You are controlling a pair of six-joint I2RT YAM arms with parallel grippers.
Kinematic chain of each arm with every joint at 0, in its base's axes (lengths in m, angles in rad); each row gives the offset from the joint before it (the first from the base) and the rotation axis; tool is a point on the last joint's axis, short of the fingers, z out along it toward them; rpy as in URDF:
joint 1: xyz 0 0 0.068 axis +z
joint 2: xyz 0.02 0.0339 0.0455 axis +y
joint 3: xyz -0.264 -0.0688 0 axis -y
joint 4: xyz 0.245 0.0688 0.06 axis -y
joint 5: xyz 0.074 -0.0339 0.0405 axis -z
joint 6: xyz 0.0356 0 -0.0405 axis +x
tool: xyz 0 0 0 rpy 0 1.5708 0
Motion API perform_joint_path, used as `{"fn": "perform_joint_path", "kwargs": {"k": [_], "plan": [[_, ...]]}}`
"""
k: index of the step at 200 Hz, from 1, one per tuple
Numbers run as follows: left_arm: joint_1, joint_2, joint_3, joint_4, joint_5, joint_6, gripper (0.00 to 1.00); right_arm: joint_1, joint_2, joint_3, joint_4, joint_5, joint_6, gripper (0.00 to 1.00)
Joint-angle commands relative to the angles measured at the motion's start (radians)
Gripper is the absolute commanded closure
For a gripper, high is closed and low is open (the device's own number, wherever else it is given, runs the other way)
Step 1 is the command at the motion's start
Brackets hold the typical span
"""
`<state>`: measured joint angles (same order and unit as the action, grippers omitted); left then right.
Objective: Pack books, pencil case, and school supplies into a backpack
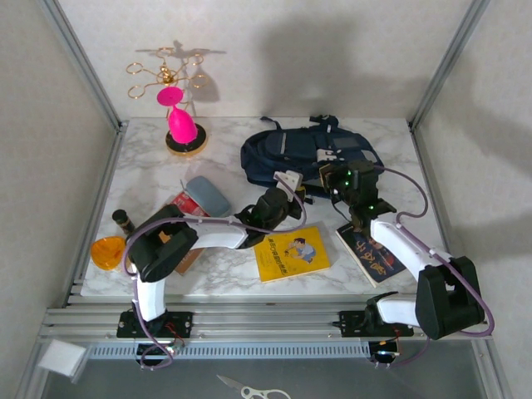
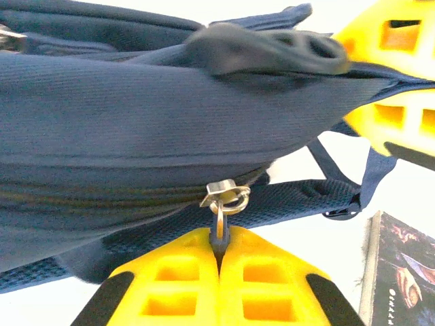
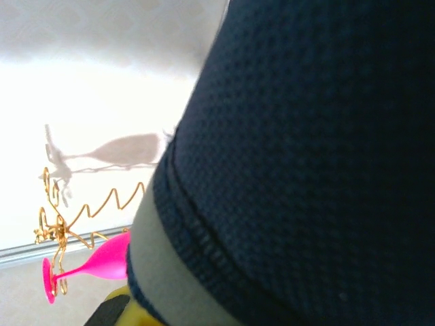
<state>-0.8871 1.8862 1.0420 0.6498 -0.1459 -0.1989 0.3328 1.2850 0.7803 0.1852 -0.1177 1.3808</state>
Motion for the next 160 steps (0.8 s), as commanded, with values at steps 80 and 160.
{"fn": "perform_joint_path", "kwargs": {"k": [80,160], "plan": [[0.061,-0.143,-0.036,-0.215,0.240,-0.066,1.00,-0.265,0.086,0.191,-0.049,-0.371,-0.276,1.00],[0.036,-0.023,0.099,-0.154,0.263,-0.111,1.00,-0.164,-0.076,0.050,-0.235,-0.262,-0.278,0.17]]}}
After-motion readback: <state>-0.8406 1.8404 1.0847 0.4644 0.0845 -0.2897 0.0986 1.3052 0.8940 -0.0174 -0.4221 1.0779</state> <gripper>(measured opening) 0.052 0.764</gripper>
